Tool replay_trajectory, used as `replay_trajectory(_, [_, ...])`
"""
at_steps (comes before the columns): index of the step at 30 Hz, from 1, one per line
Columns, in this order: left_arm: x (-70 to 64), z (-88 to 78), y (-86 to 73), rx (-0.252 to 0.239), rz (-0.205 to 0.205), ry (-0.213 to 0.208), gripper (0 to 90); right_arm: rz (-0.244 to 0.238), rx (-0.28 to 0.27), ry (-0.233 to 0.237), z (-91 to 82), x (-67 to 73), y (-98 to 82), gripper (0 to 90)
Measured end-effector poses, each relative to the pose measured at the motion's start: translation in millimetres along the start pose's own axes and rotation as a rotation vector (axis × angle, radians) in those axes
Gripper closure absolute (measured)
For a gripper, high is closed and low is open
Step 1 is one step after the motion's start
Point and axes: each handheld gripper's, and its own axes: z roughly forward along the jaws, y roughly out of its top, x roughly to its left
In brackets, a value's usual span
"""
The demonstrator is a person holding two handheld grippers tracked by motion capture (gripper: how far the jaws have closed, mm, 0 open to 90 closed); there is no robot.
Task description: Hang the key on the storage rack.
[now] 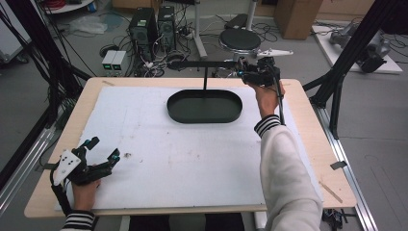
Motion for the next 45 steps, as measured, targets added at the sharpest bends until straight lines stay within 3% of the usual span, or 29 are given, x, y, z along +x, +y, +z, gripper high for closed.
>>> replay_trajectory(16, [-0.2,-0.2,0.2,0.006,0.001,0.0,12.4,0.016,0.006,-0.019,8.0,-13.1,-5.8,47.8])
replay_trajectory(25, [-0.3,-0.2,0.2,0.005,0.005,-0.002,12.4,0.013,0.069,-0.032,8.4,-23.8,-18.1,47.8])
replay_trajectory(26, [-0.4,-0.2,0.2,0.004,0.004,-0.002,12.4,0.01,0.095,-0.027,9.2,-25.9,-21.2,47.8])
replay_trajectory(34, [-0.6,-0.2,0.1,0.004,0.006,-0.003,12.4,-0.022,0.12,-0.032,10.0,-27.8,-23.2,47.8])
replay_trajectory(45, [-0.7,-0.2,0.1,0.004,0.008,-0.002,12.4,0.014,0.175,-0.027,15.7,-37.2,-32.2,47.8])
